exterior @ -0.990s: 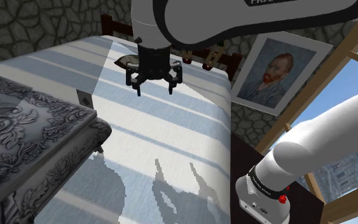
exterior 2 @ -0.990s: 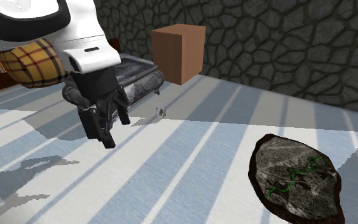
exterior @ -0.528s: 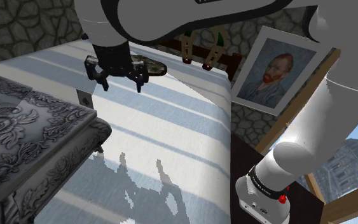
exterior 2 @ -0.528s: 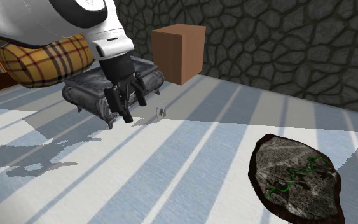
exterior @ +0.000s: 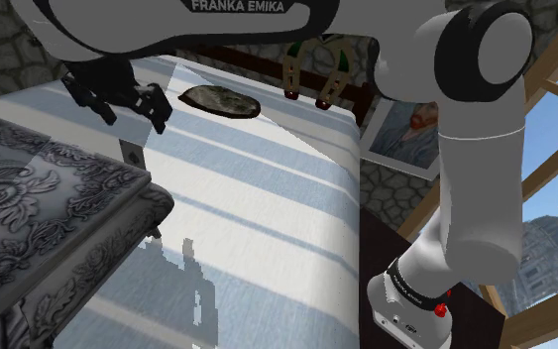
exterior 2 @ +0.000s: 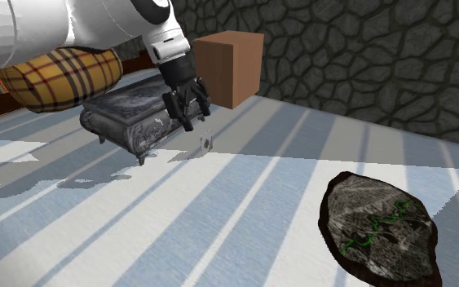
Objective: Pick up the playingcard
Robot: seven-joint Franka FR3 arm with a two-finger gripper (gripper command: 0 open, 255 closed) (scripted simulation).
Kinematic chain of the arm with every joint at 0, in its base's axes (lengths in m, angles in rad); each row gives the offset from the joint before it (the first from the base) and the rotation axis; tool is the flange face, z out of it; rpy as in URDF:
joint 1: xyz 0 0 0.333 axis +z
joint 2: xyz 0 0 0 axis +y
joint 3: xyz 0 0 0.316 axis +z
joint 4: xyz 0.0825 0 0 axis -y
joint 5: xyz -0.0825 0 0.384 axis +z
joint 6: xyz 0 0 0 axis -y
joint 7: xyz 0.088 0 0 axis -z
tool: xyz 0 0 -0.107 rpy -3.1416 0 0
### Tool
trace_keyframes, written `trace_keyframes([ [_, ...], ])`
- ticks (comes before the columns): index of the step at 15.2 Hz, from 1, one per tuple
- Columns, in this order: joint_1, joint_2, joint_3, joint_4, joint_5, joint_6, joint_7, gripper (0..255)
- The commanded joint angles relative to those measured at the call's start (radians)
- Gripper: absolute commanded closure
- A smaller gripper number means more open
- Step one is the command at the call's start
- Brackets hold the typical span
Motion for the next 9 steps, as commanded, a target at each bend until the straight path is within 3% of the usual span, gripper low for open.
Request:
trace_keyframes([
  [1,0.105,0.105,-0.048,0.175,-0.069,-0.068,0.014,0],
  [9,0.066,0.101,-0.047,0.059,-0.066,0.022,0.061,0],
])
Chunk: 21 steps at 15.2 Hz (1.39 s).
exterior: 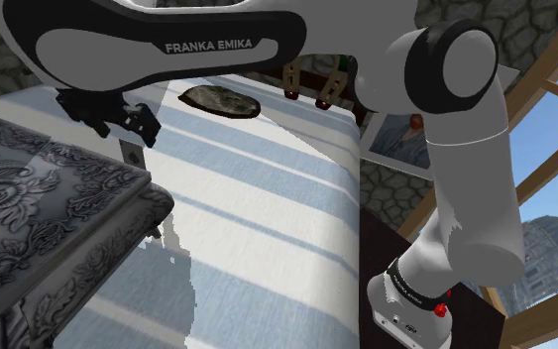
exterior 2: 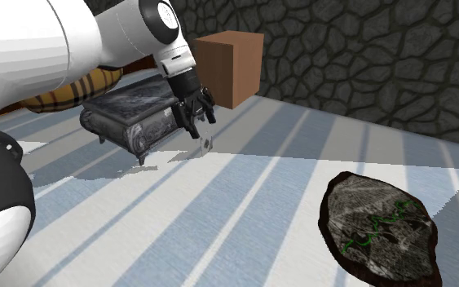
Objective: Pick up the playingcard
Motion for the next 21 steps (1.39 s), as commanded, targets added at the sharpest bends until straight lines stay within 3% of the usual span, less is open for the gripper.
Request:
trace_keyframes([
  [1,0.0,0.004,-0.001,-0.004,-0.002,0.007,0.004,0],
  [2,0.002,0.006,-0.002,0.0,-0.003,0.006,0.002,255],
  [11,0.0,0.004,-0.001,-0.004,-0.002,0.007,0.004,255],
  [21,0.058,0.012,-0.008,0.158,-0.008,-0.114,-0.062,255],
])
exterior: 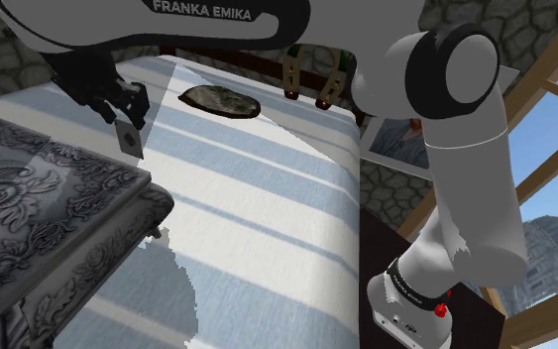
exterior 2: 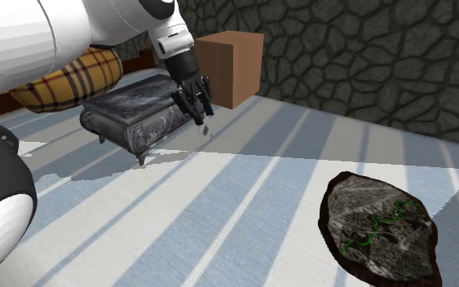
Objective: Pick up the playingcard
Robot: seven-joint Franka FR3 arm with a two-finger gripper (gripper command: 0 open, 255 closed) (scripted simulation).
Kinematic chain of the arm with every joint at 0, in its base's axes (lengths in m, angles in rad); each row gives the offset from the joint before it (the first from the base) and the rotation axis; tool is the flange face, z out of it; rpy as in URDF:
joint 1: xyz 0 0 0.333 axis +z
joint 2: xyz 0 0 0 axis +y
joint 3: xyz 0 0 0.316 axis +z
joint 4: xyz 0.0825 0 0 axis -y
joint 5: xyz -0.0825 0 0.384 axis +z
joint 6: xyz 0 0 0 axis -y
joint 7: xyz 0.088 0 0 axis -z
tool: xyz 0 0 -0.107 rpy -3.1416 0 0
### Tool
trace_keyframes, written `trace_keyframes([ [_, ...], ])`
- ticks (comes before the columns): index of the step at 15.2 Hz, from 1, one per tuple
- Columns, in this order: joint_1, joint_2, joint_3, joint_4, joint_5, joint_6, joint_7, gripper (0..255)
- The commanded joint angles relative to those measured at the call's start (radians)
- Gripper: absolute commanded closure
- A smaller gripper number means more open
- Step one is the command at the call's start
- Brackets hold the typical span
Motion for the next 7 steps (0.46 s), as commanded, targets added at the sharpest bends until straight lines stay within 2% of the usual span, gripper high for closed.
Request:
trace_keyframes([
  [1,0.012,0.002,-0.002,0.034,-0.002,-0.025,-0.014,255],
  [5,0.053,0.02,-0.013,0.128,-0.016,-0.083,-0.048,255],
  [7,0.055,0.021,-0.013,0.132,-0.017,-0.085,-0.049,255],
])
